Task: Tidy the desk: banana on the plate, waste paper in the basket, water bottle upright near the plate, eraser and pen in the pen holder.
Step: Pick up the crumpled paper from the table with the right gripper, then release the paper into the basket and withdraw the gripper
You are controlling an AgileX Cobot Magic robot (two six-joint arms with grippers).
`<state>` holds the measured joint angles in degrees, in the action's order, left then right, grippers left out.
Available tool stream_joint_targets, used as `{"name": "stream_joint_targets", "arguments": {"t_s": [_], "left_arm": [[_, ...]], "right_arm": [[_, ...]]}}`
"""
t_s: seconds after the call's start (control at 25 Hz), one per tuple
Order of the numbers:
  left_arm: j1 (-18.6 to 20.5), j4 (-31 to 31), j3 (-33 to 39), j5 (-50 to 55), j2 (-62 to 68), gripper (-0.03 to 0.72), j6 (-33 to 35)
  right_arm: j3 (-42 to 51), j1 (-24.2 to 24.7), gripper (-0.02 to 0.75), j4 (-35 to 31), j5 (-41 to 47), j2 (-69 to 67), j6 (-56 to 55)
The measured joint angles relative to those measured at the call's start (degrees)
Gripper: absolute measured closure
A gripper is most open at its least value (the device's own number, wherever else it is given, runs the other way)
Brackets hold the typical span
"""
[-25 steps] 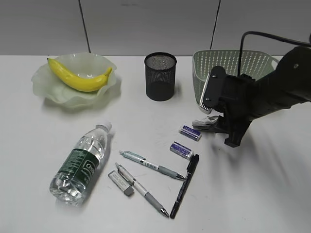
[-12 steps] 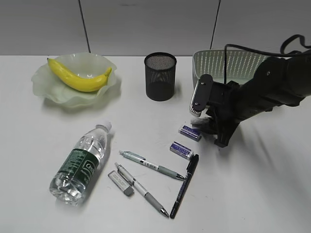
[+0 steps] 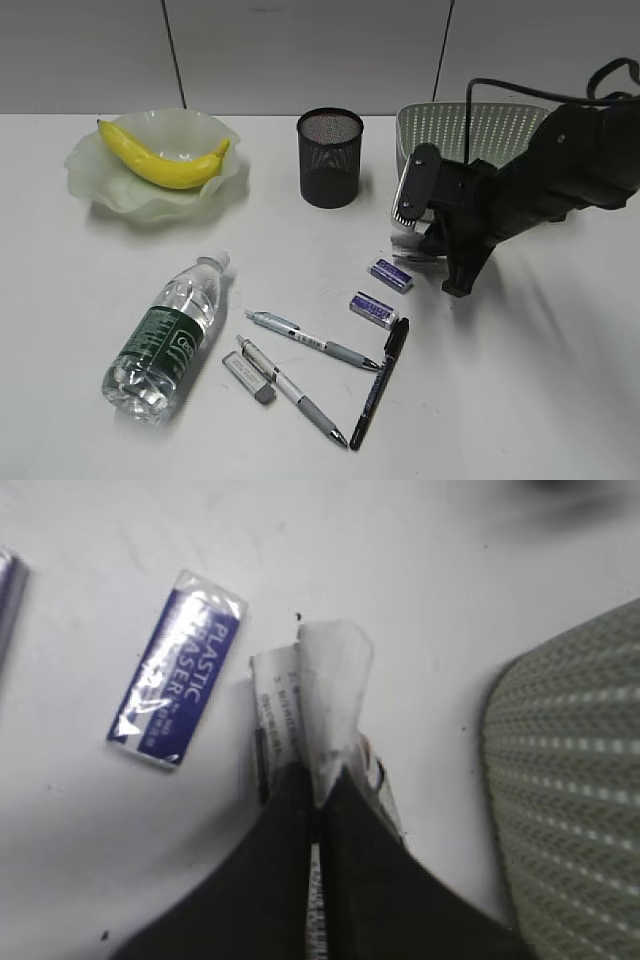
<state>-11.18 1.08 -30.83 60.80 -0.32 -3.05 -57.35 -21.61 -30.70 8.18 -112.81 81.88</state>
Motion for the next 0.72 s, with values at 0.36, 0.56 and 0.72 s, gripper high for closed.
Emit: {"name": "stream_joint_targets", "arguments": {"t_s": [0.36,0.56,0.72], "left_arm": [[0.0,0.0,0.0,0.0,0.0,0.353,0.0],[0.0,0.0,0.0,0.0,0.0,0.353,0.0],[0.0,0.0,0.0,0.0,0.0,0.353,0.0]], "right_arm": [[0.0,-0.48,0.725,-8.47,1.49,15.03,-0.3],[0.0,-0.33,0.725,-13.7,-11.82,18.91,-0.3],[0.0,1.23,0.725,-14.98,-20.97,15.12,-0.33]]}}
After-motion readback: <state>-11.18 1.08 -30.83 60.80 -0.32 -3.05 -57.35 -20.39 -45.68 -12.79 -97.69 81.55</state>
